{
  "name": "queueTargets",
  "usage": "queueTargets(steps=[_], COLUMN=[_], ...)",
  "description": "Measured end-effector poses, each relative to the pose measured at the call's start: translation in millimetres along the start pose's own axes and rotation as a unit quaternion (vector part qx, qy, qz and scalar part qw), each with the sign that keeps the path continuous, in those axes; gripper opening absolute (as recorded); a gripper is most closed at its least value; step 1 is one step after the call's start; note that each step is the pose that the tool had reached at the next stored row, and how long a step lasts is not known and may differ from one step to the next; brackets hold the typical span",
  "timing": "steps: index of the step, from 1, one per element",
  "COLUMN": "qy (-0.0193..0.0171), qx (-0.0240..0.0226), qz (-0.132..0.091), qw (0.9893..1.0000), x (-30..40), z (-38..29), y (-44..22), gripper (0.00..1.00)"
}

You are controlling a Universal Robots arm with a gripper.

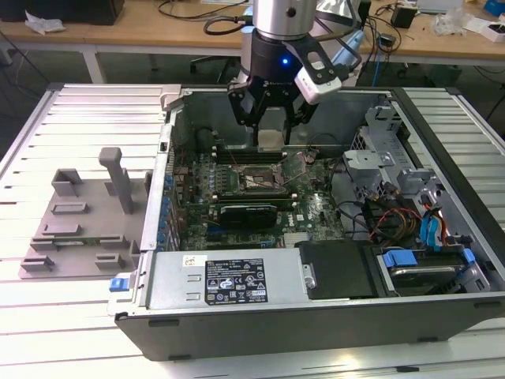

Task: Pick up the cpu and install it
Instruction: 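Place the cpu into insertion slot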

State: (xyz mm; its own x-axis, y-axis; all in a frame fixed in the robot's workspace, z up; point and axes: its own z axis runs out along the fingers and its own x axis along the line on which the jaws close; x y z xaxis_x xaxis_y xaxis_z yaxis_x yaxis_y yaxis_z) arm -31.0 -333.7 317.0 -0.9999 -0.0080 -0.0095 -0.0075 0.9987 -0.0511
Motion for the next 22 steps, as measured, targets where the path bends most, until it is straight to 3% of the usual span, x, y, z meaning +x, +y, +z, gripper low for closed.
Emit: queueTargets(steps=[4, 8, 18, 22], qy=[0.0019, 0.0034, 0.0063, 0.0073], qx=[0.0004, 0.0008, 0.0021, 0.0028], qz=[0.036, 0.066, 0.123, 0.145], qw=[0.9994, 0.9978, 0.9924, 0.9895], x=[0.0, 0.0, 0.0, 0.0], z=[0.0, 0.1, 0.2, 0.3], y=[0.0, 0.0, 0.0, 0.0], gripper=[0.55, 0.55, 0.55, 0.55])
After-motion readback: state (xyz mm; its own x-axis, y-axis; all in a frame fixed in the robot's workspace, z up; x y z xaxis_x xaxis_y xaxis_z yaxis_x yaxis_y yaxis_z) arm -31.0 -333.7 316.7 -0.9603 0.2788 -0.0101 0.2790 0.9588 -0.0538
